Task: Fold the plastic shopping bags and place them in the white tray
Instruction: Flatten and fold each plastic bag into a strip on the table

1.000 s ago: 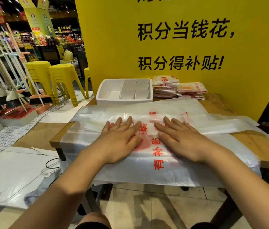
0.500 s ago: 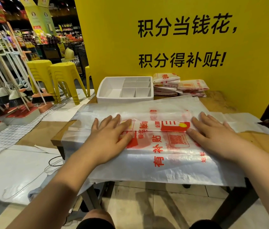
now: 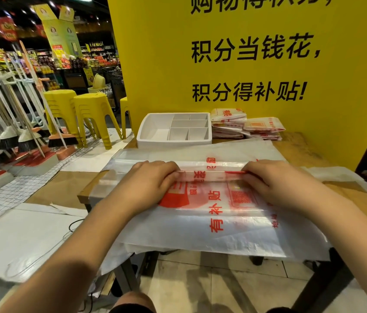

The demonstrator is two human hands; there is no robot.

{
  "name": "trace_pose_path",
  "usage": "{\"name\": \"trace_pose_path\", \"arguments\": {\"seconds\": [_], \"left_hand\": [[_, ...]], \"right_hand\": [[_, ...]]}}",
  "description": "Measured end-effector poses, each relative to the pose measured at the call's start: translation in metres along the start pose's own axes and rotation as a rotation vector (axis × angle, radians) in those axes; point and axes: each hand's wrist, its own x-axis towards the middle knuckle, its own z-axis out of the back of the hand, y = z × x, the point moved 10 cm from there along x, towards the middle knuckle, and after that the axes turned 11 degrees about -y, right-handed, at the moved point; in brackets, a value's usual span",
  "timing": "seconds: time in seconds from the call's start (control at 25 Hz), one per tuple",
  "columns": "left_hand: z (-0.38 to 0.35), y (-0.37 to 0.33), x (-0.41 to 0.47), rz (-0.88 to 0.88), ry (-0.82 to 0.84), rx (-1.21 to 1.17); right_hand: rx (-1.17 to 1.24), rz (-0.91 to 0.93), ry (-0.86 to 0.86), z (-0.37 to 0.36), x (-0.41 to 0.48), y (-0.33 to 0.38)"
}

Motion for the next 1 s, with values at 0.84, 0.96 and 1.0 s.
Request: {"name": "trace_pose_path", "arguments": {"seconds": [0.84,0.96,1.0], "left_hand": [[-0.056,-0.032,0.000,0.030,0.239,0.044],[-0.061,-0.027,-0.003,0.047,0.281,0.073],[-0.062,-0.025,-0.004,0.054,0.296,0.080]], "right_hand": [[0.094,0.008,0.220,-0.057,0.021,0.052],[0.106,-0.016,0.259,-0.064,0.015,0.045],[0.103,-0.032,0.270,-0.065,0.014,0.037]]}}
